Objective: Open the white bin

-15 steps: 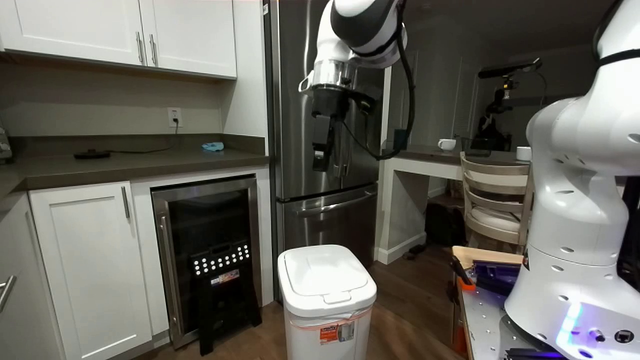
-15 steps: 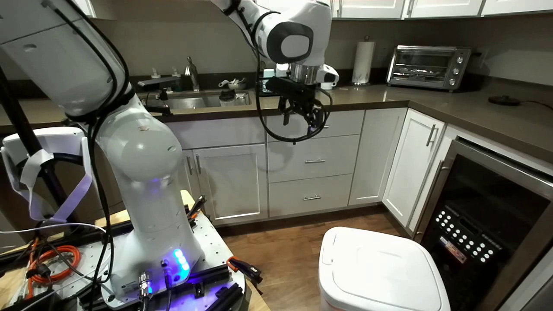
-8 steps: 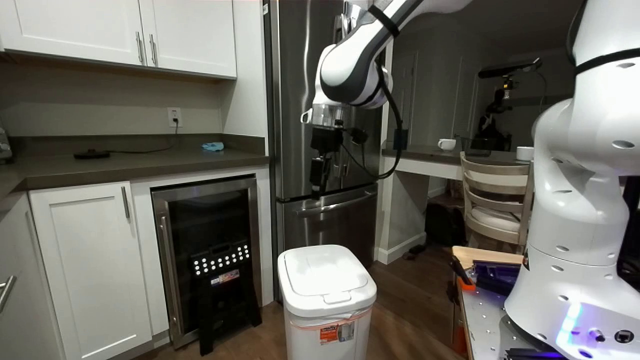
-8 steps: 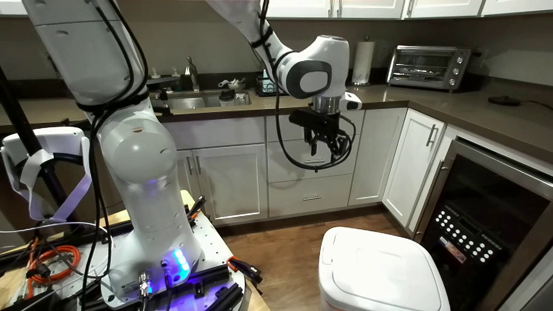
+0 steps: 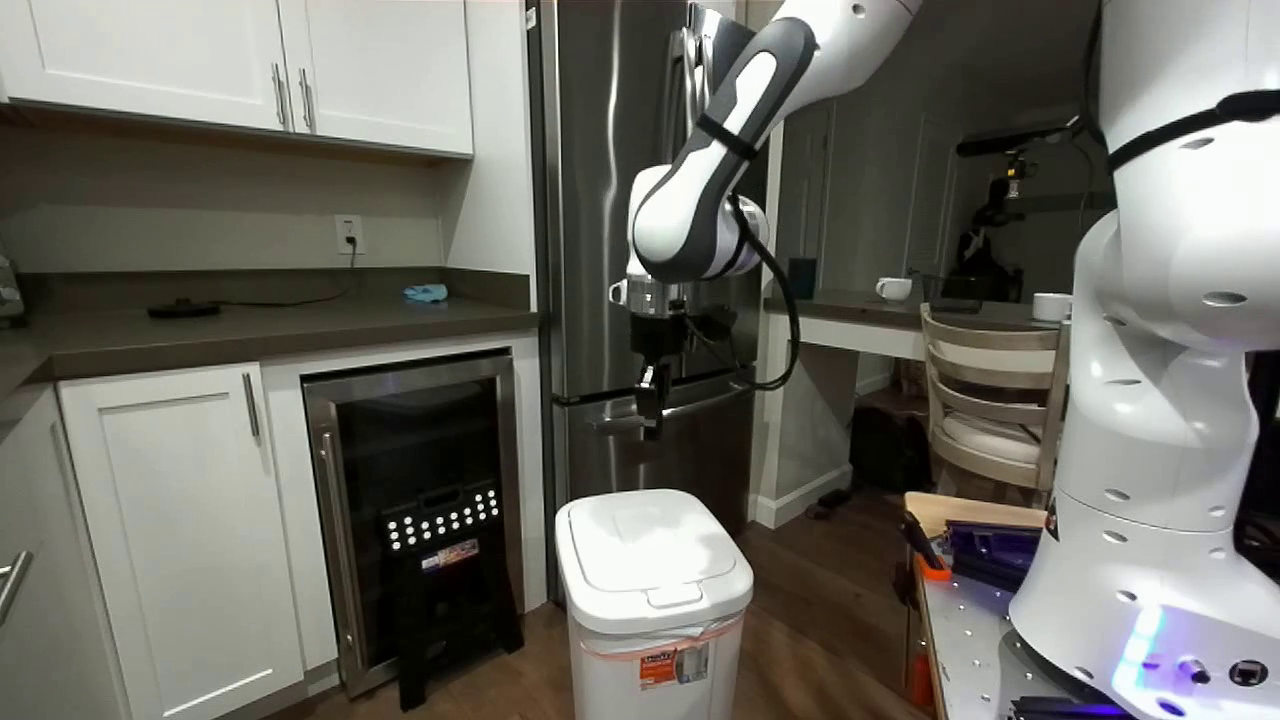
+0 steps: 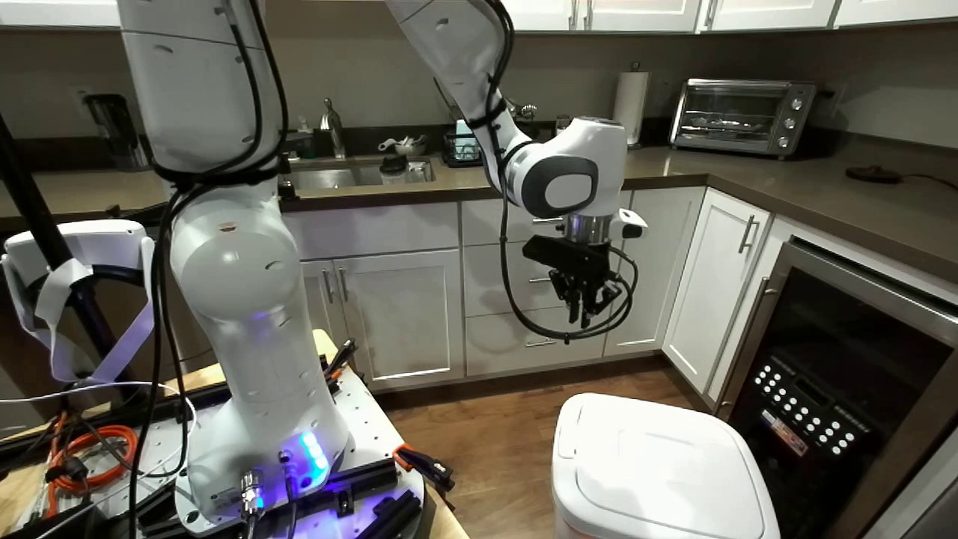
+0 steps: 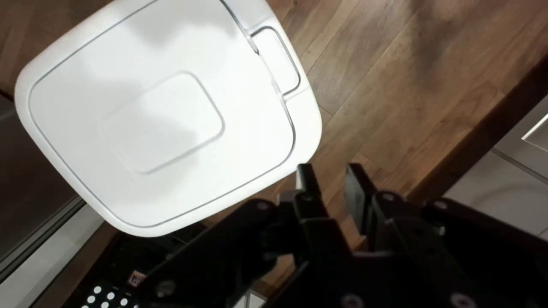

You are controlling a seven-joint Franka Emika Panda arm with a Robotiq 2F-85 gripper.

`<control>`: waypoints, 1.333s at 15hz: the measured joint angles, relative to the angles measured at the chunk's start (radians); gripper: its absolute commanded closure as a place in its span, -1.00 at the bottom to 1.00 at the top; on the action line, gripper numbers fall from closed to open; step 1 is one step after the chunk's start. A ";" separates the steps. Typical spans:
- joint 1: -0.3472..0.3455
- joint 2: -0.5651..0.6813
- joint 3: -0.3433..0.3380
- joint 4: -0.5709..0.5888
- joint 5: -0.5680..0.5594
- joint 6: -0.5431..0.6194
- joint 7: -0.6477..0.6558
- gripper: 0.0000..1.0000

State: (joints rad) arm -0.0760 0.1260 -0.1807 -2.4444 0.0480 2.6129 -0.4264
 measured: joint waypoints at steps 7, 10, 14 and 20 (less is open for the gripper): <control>-0.013 0.172 0.017 -0.004 -0.051 0.160 0.066 1.00; -0.013 0.223 0.013 -0.013 -0.100 0.208 0.121 1.00; -0.005 0.265 -0.001 -0.083 -0.174 0.266 0.194 1.00; 0.017 0.359 0.016 -0.186 -0.196 0.391 0.239 1.00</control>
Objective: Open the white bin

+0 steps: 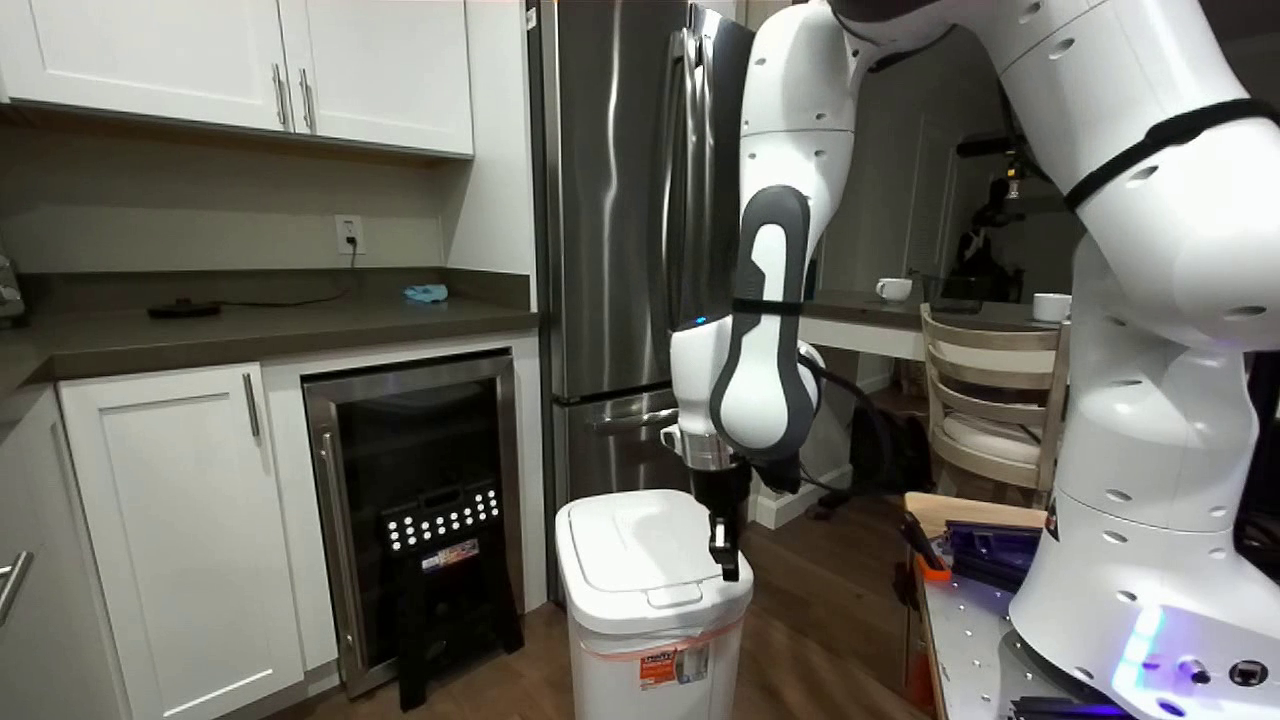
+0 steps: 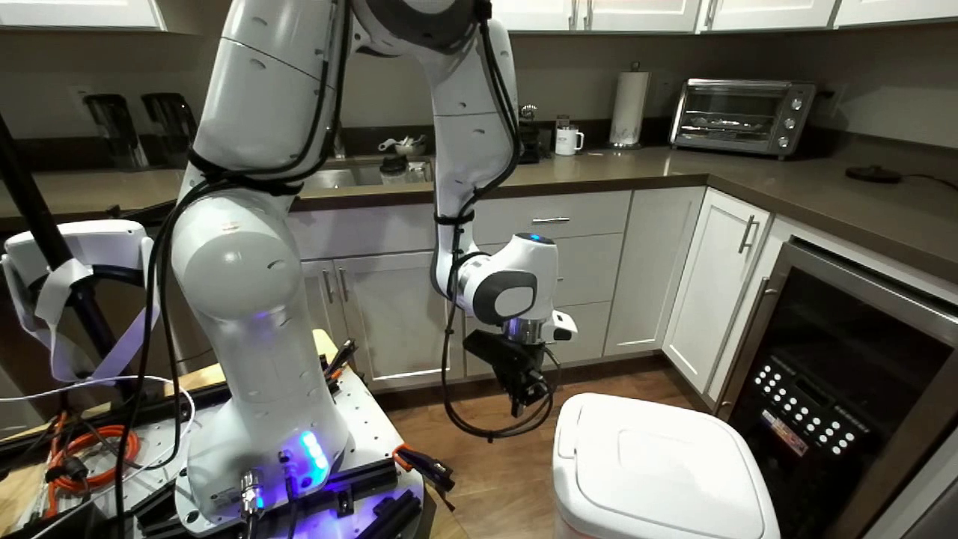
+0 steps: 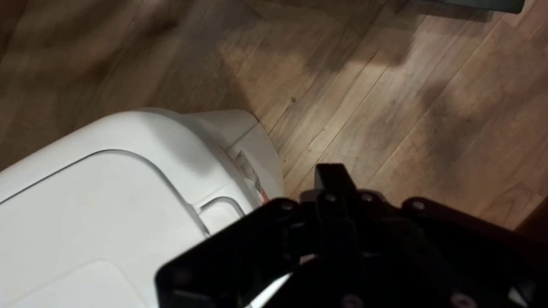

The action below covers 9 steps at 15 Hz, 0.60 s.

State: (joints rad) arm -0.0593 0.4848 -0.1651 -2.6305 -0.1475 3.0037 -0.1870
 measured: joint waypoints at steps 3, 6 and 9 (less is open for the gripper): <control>-0.001 0.071 0.034 0.009 0.001 0.083 0.001 1.00; -0.009 0.152 0.061 0.074 0.001 0.127 0.001 1.00; -0.048 0.247 0.077 0.206 0.001 0.117 0.001 1.00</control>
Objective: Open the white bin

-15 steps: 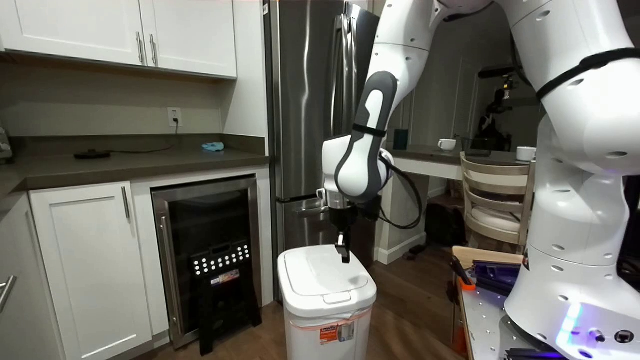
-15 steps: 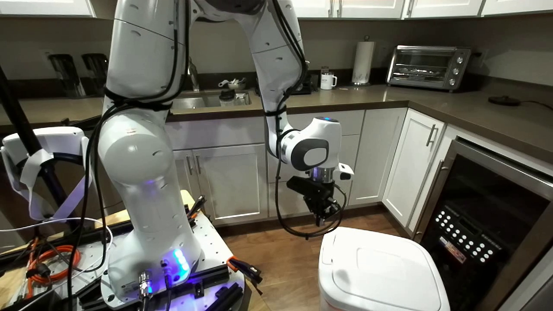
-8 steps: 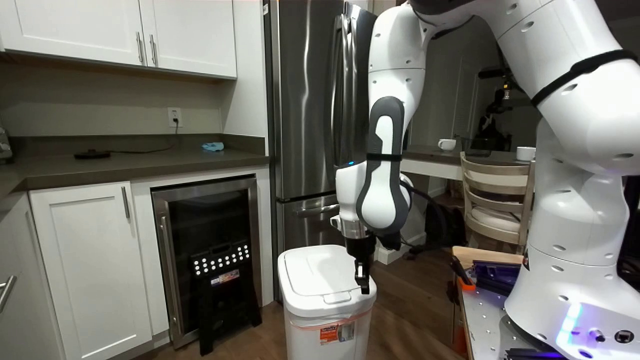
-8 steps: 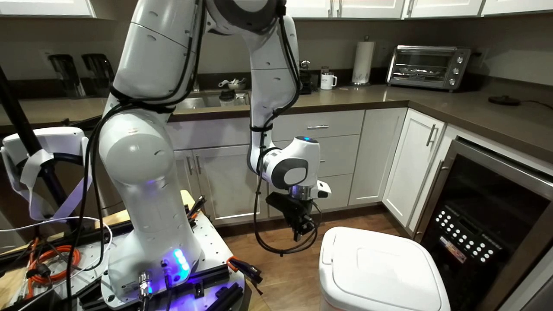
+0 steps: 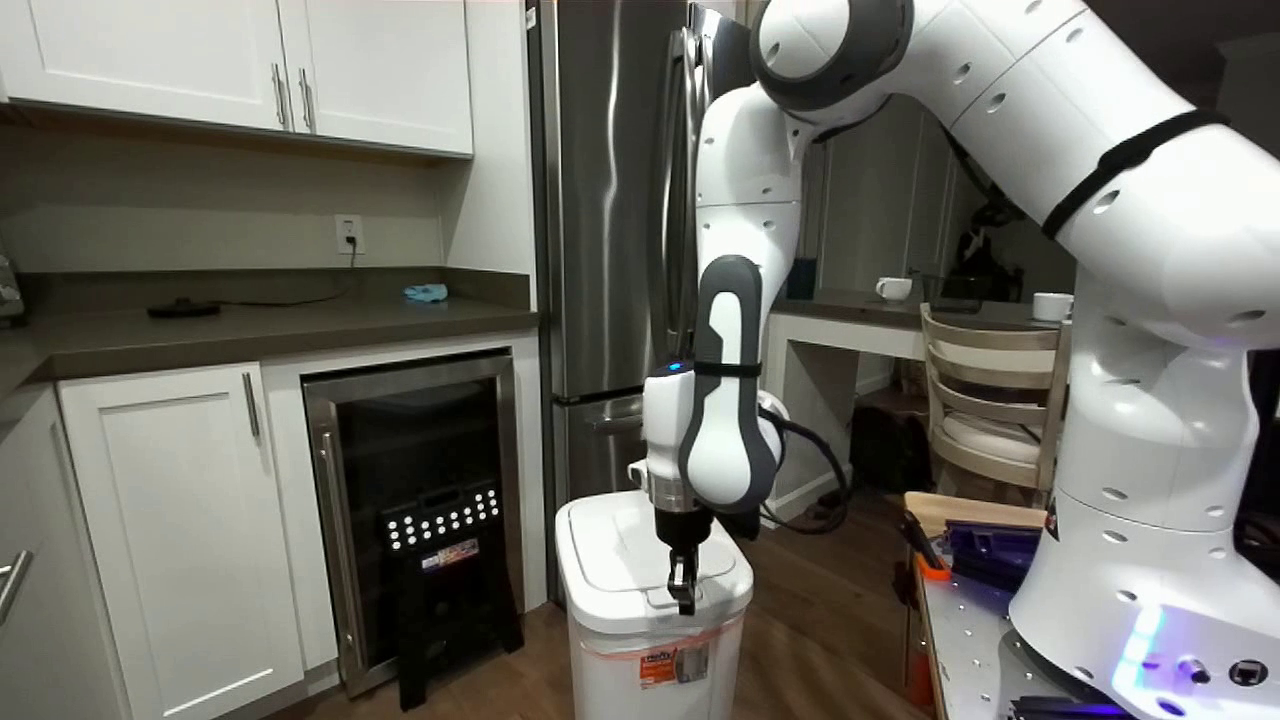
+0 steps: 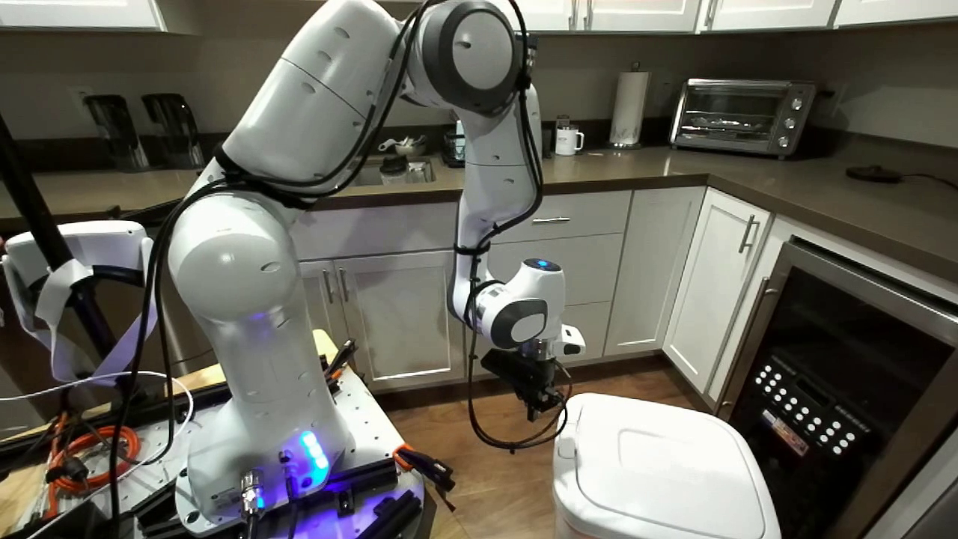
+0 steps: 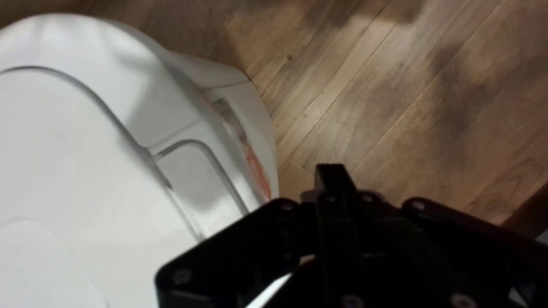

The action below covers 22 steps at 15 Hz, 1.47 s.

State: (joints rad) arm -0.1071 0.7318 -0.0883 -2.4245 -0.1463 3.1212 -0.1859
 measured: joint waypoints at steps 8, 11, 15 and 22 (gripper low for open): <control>-0.136 0.153 -0.002 0.357 0.003 -0.200 -0.004 1.00; -0.144 0.162 -0.002 0.388 0.014 -0.250 -0.001 1.00; -0.141 0.162 -0.001 0.408 0.027 -0.297 0.002 1.00; -0.123 0.141 -0.004 0.431 0.029 -0.341 0.039 1.00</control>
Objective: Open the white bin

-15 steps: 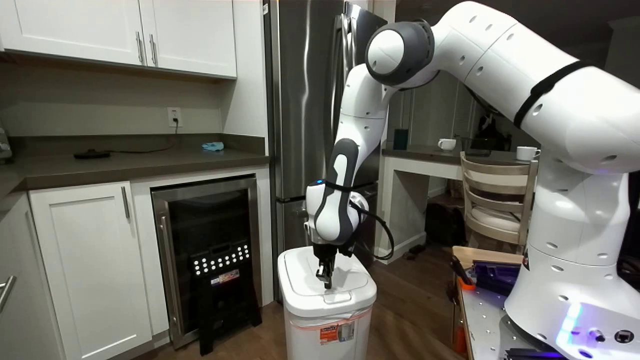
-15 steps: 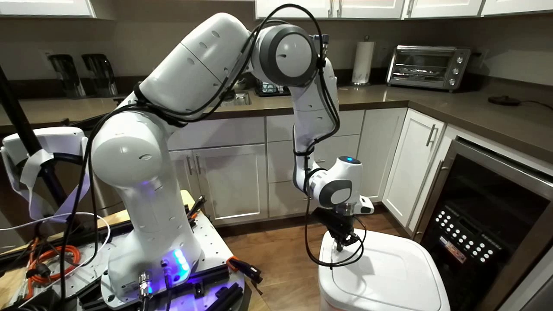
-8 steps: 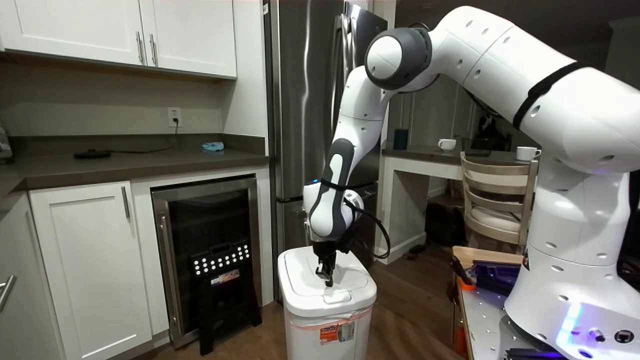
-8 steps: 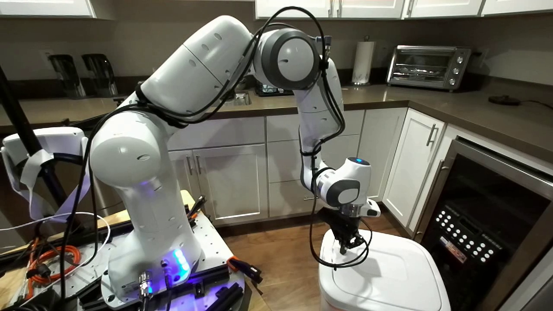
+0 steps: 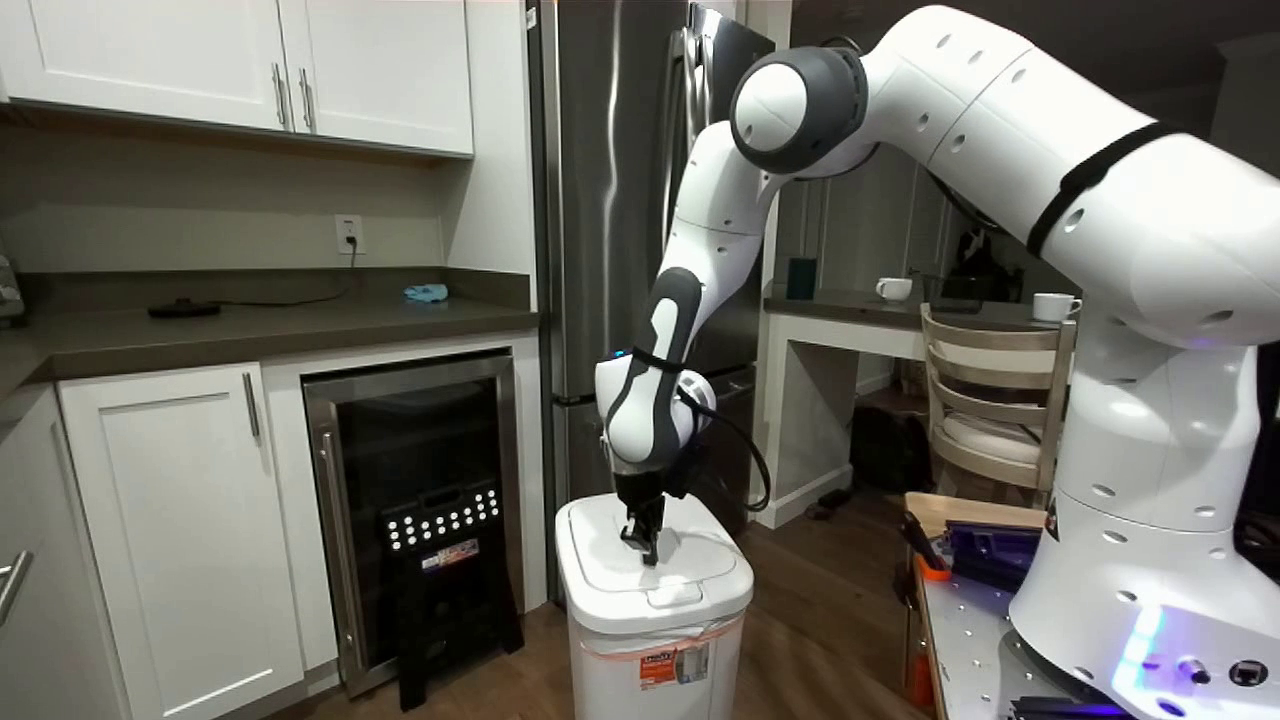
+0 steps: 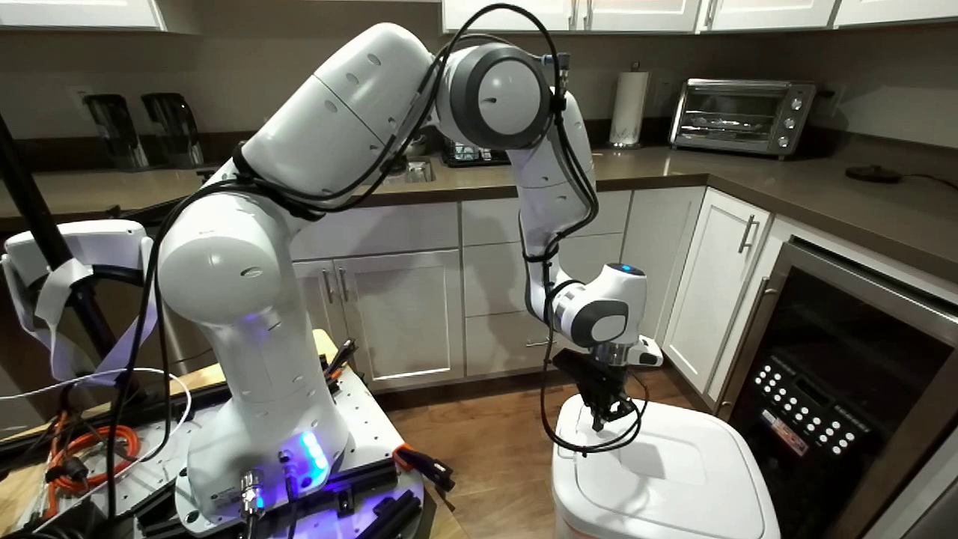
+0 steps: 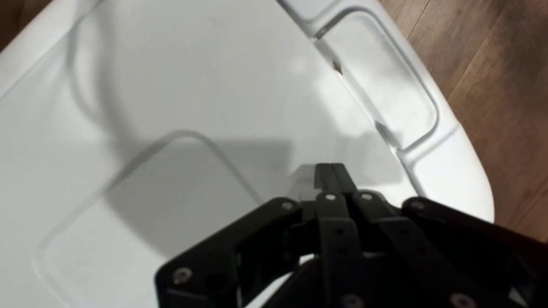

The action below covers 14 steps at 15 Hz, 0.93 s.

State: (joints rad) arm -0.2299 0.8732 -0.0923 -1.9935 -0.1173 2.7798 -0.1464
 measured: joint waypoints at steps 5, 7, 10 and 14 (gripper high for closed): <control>0.072 -0.076 -0.030 -0.039 0.000 -0.099 0.060 1.00; 0.093 -0.112 -0.040 -0.075 0.000 -0.126 0.083 1.00; 0.106 -0.144 -0.049 -0.128 0.000 -0.137 0.102 1.00; 0.105 -0.149 -0.050 -0.173 0.000 -0.133 0.107 1.00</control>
State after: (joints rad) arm -0.1253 0.7246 -0.1419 -2.1670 -0.1173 2.6465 -0.0390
